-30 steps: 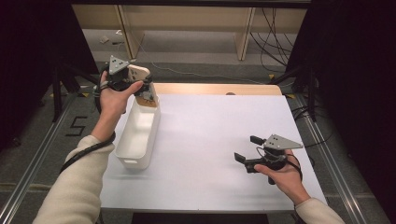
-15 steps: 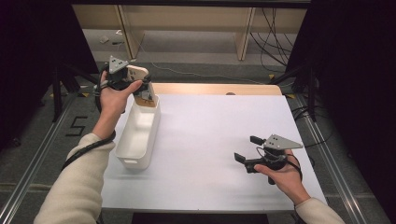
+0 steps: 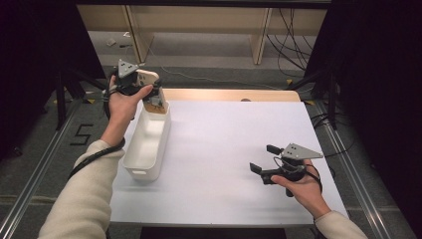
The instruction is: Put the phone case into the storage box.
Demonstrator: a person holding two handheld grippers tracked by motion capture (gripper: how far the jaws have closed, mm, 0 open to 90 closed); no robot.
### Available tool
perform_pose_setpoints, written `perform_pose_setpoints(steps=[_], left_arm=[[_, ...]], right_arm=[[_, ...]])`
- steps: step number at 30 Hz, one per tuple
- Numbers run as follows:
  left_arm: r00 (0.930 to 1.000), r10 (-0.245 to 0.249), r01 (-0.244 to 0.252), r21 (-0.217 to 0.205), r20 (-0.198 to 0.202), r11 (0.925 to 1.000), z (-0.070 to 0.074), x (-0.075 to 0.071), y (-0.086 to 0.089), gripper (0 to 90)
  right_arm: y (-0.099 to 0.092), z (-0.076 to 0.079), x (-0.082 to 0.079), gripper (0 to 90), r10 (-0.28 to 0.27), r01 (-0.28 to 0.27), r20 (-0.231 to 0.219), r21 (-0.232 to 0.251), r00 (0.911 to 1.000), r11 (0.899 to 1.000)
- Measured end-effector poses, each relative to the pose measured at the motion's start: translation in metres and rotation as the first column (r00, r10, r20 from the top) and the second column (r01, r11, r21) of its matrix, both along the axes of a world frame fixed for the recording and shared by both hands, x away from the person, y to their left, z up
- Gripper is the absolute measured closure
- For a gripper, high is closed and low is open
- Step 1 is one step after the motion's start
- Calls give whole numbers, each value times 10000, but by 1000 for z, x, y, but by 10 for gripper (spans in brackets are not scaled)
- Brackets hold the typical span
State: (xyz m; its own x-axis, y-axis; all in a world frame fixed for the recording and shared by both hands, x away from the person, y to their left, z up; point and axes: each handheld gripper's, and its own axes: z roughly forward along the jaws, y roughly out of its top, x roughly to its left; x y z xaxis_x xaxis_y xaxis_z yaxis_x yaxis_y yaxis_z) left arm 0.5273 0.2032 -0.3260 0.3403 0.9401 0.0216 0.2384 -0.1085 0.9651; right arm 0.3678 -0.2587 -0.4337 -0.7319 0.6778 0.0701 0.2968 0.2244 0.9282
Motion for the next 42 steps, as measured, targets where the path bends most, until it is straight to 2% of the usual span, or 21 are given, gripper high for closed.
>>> perform_pose_setpoints(steps=[42], left_arm=[[9994,249,-248,63,-221,9997,-8,17,2,92]], right_arm=[[-1,-1,0,81,28,-28,-46,36,10000,10000]])
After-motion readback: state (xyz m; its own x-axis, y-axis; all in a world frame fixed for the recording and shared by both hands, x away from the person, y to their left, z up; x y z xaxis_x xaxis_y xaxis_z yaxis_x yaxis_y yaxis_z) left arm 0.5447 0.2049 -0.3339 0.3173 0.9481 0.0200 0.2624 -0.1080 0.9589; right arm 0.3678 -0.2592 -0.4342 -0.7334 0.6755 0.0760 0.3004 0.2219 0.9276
